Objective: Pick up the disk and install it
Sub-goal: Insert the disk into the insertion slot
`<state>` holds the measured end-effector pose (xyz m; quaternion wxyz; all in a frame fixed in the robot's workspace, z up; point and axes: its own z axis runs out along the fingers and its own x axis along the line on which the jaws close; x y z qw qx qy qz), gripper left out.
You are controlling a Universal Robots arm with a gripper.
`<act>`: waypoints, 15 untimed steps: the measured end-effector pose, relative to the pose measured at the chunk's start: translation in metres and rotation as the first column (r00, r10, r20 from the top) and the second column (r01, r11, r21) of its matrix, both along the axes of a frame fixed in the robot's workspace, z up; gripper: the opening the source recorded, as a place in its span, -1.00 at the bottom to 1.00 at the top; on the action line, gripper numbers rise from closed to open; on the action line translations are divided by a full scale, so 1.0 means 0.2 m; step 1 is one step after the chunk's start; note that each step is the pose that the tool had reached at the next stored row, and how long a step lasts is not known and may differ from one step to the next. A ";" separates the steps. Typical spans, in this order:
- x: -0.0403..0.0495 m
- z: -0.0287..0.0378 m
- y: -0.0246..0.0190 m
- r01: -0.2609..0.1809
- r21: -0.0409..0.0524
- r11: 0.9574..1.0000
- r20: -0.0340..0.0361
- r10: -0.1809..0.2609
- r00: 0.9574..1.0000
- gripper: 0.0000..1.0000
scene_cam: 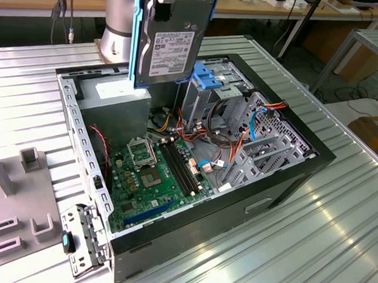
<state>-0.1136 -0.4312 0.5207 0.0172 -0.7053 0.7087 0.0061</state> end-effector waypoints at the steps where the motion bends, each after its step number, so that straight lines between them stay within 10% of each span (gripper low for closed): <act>1: 0.001 0.000 -0.030 0.000 0.000 1.000 0.000 0.000 1.000 -0.26; 3: 0.008 -0.001 -0.082 0.000 0.000 1.000 0.000 0.000 1.000 -0.26; 8: 0.076 -0.008 -0.120 0.000 0.000 1.000 0.000 0.000 1.000 -0.26; 15: 0.343 -0.024 -0.152 0.000 0.000 1.000 0.000 0.000 1.000 -0.26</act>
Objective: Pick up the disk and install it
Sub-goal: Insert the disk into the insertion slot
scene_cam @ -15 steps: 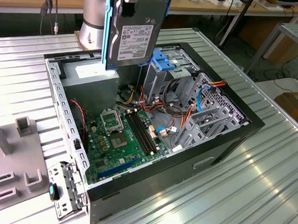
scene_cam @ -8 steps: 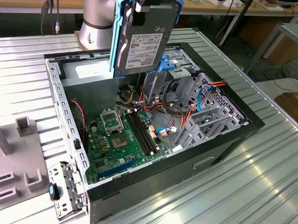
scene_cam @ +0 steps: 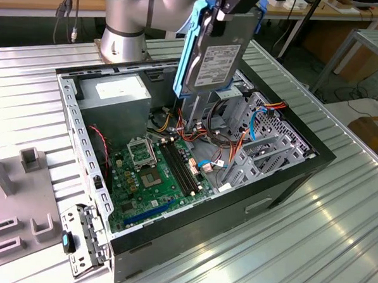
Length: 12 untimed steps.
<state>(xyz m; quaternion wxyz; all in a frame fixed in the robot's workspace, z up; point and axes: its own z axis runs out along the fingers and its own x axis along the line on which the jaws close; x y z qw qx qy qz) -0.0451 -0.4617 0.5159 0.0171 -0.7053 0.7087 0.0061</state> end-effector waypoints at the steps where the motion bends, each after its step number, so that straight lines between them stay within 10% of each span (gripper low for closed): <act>1: 0.006 -0.001 -0.012 0.000 0.000 1.000 0.000 0.000 1.000 -0.26; 5: 0.035 -0.009 -0.134 0.000 0.000 1.000 0.000 0.000 1.000 -0.26; 12: 0.062 -0.020 -0.266 0.000 0.000 1.000 0.000 0.000 1.000 -0.26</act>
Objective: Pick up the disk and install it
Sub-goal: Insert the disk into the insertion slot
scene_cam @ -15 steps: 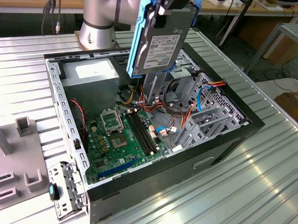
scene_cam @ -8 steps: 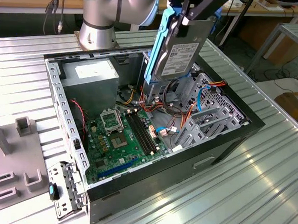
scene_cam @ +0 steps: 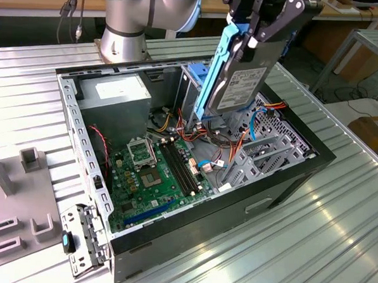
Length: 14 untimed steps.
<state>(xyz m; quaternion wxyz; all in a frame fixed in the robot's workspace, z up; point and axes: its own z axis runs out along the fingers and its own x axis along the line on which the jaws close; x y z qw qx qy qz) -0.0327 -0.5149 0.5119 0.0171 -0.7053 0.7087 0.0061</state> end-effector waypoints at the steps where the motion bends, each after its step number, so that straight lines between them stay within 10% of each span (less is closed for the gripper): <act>1: 0.006 -0.004 -0.035 0.000 0.000 1.000 0.000 0.000 1.000 -0.26; 5: 0.038 -0.020 -0.117 0.000 0.000 1.000 0.000 0.000 1.000 -0.26; 14: 0.114 -0.060 -0.160 0.001 0.000 1.000 0.000 -0.001 1.000 -0.26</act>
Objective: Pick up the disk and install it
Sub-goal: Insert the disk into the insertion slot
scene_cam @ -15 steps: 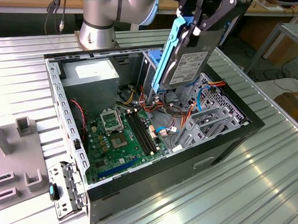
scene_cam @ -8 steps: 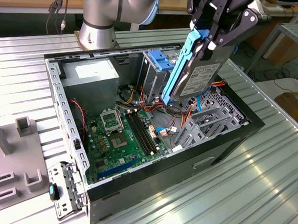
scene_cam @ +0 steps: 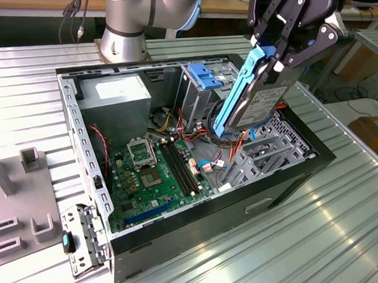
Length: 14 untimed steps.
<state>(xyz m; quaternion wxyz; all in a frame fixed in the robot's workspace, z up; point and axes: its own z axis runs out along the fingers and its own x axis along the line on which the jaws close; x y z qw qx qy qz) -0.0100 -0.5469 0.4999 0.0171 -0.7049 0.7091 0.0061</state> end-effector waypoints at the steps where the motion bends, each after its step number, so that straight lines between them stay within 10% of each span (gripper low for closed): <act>1: 0.007 -0.004 -0.004 0.000 0.000 1.000 0.000 0.000 1.000 -0.26; 14: 0.295 -0.102 -0.061 0.001 0.000 1.000 0.000 -0.001 1.000 -0.26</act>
